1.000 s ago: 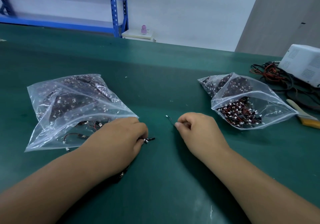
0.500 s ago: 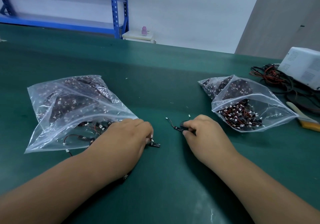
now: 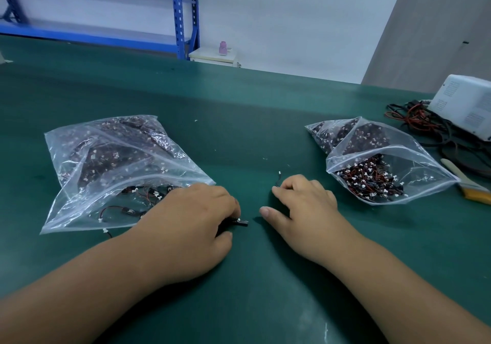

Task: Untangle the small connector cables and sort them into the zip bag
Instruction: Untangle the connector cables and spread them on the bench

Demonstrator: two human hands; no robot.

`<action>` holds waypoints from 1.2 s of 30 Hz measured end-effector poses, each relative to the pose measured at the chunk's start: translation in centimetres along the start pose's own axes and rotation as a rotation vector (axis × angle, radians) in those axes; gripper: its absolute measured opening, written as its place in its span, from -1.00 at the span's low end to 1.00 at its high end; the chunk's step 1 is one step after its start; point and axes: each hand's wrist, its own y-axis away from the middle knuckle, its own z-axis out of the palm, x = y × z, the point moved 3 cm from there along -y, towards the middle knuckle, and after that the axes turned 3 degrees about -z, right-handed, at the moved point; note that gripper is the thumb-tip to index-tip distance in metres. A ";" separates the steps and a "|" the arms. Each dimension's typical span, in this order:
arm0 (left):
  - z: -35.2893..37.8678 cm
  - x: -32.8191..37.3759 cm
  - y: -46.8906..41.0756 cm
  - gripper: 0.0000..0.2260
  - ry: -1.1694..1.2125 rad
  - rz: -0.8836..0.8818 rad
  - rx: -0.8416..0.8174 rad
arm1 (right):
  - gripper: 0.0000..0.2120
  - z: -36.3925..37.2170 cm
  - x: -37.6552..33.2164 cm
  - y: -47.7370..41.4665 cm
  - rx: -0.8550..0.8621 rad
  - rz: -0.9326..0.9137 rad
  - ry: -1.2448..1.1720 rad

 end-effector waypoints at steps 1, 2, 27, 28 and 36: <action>-0.1 0.0 0.0 -0.74 -0.018 0.011 -0.012 | -0.45 0.1 -0.3 0.0 0.006 0.008 -0.003; -0.1 0.1 0.0 -0.74 -0.027 0.019 -0.020 | -0.48 0.2 -0.6 0.1 0.014 0.010 -0.012; 0.8 0.2 -0.6 -0.95 0.022 0.038 -0.042 | -0.43 0.4 0.6 0.4 -0.022 0.064 0.041; 0.8 0.3 -0.5 -0.94 0.022 0.035 -0.039 | -0.44 0.4 0.6 0.4 -0.027 0.052 0.042; 0.4 0.3 -0.7 -0.91 0.108 -0.033 0.021 | -0.45 0.5 0.3 0.5 -0.024 0.033 0.056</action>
